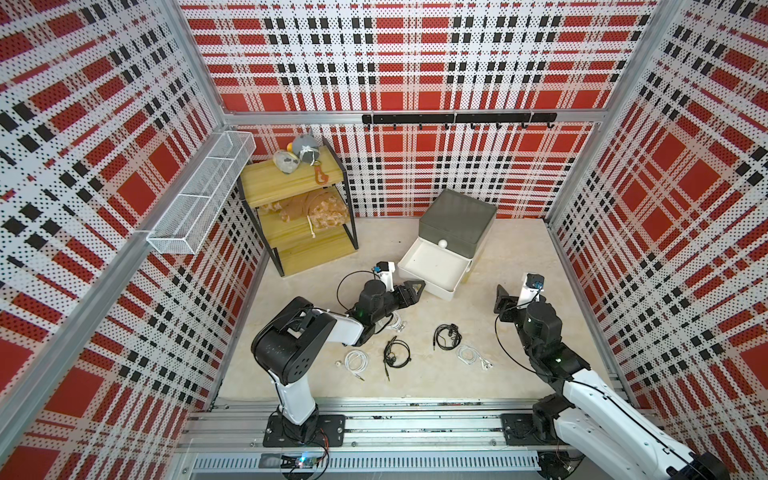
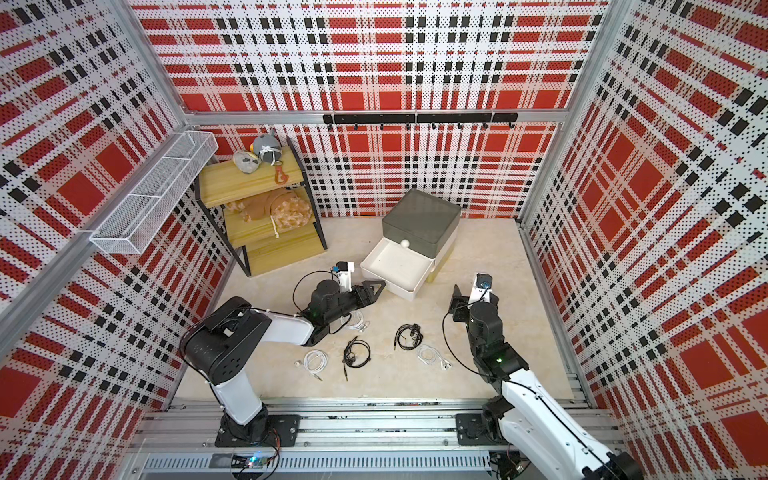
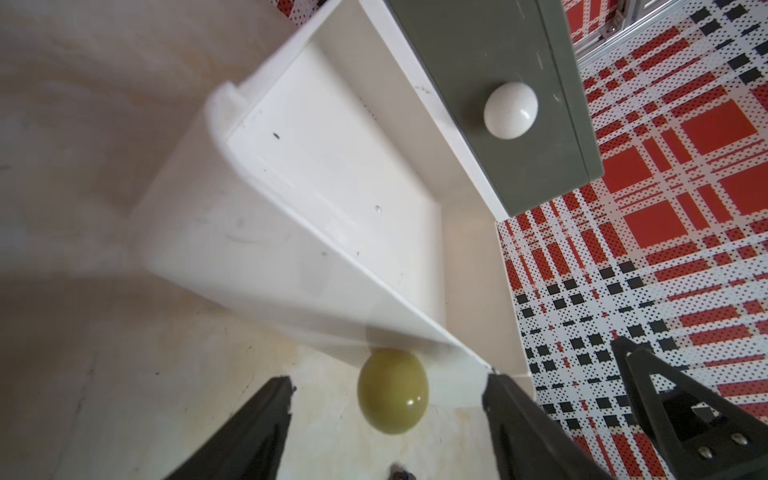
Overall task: Place the wired earphones into the drawer by color
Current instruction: Open the drawer in the storage box, then pick up the wired earphones from the center of the board.
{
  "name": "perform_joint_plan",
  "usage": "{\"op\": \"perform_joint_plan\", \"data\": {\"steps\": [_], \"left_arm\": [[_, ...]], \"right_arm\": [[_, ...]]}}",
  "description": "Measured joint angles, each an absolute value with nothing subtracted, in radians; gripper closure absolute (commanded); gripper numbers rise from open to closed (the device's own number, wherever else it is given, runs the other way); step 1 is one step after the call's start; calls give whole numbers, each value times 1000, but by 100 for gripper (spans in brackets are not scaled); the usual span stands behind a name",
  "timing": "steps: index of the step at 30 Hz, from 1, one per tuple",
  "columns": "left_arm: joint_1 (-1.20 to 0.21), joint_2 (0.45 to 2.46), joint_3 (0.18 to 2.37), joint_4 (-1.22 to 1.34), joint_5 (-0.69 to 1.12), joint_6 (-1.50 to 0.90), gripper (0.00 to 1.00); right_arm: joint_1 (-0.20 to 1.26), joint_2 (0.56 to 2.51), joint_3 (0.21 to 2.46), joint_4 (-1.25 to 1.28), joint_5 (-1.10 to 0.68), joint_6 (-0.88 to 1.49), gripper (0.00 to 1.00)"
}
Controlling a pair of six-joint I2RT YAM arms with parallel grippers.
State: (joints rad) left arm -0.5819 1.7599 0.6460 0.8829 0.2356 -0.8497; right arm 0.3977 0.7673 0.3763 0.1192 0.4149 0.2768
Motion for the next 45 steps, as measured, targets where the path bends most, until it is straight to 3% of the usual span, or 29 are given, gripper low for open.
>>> {"op": "perform_joint_plan", "data": {"steps": [6, 21, 45], "left_arm": [[-569, 1658, 600, 818, 209, -825, 1], [-572, 1358, 418, 607, 93, -742, 1], [-596, 1117, 299, 495, -36, -722, 1]], "right_arm": [[397, 786, 381, 2, 377, 337, 24], [413, 791, 381, -252, 86, 614, 36], [643, 1129, 525, -470, 59, 693, 53]]}}
